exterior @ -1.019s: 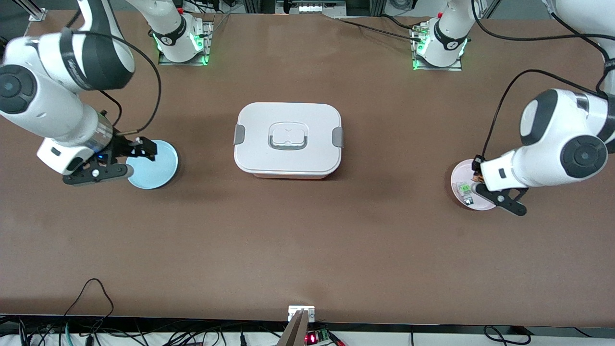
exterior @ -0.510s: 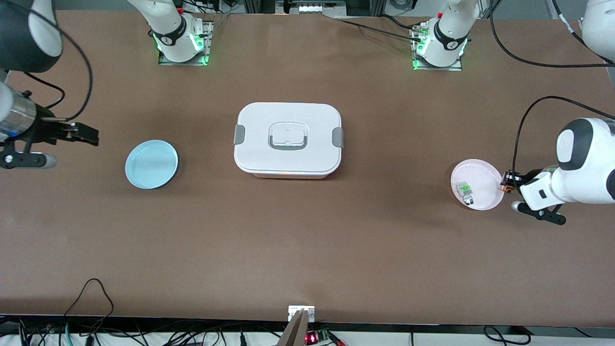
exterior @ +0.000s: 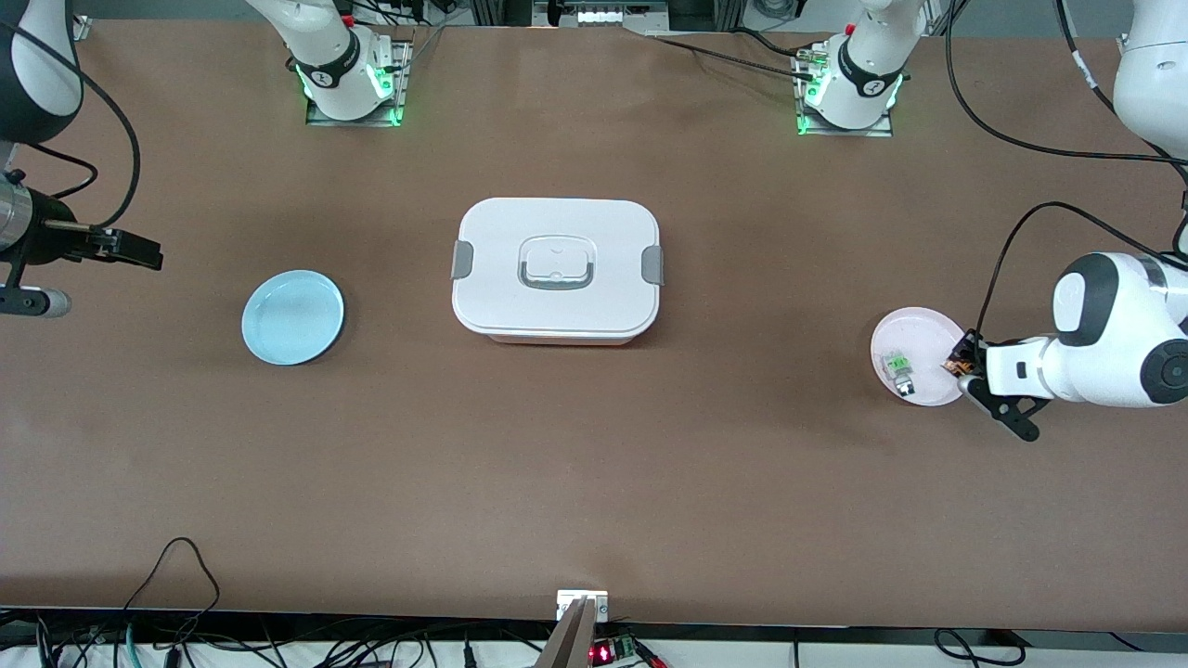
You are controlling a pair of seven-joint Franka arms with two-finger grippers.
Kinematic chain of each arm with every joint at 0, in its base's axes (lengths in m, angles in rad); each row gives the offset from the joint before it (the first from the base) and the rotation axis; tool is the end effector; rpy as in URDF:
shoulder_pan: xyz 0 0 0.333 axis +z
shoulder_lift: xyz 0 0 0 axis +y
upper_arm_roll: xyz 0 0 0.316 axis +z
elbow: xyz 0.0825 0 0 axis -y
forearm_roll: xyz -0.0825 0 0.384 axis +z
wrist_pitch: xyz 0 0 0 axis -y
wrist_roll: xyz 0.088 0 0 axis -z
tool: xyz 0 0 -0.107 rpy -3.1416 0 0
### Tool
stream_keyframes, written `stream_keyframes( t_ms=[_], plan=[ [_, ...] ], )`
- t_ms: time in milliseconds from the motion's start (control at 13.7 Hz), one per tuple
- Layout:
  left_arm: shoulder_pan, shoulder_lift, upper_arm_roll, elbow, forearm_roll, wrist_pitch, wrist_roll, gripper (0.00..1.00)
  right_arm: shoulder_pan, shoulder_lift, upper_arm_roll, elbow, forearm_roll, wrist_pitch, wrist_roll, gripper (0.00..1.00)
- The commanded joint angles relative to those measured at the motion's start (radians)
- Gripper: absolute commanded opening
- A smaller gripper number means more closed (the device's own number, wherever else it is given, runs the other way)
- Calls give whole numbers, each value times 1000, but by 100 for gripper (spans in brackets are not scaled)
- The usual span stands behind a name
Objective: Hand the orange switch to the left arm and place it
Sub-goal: 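Lower the switch onto the pink plate with the left gripper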
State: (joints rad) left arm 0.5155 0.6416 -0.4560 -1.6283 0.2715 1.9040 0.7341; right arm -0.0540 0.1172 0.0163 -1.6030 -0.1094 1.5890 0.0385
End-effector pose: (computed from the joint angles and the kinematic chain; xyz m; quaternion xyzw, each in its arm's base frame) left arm 0.6463 0.0903 0.2541 0.9182 -0.3682 -0.1269 0.0724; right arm 0.5834 -0.0340 0.5446 0.9959 -0.0334 -0.0654 0.0536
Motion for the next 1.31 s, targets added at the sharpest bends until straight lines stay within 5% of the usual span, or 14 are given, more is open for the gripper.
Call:
stream_keyframes(
  t_ms=[0, 582, 655, 728, 1238],
  plan=[
    [9, -6, -9, -51, 20, 62, 141, 0, 3, -148, -22, -167, 66, 86, -21, 100],
    [34, -5, -6, -148, 28, 211, 387, 0, 5, -156, -47, -65, 96, 5, -83, 100],
    [37, -3, -6, -154, 28, 213, 387, 27, 5, -160, -47, -61, 96, -9, -83, 100],
    [49, -3, -6, -157, 28, 213, 390, 99, 5, -166, -44, -49, 96, -41, -86, 100],
    [63, -23, -22, -159, 26, 178, 383, 100, 5, -168, -47, -9, 97, -87, -72, 100]
  ],
)
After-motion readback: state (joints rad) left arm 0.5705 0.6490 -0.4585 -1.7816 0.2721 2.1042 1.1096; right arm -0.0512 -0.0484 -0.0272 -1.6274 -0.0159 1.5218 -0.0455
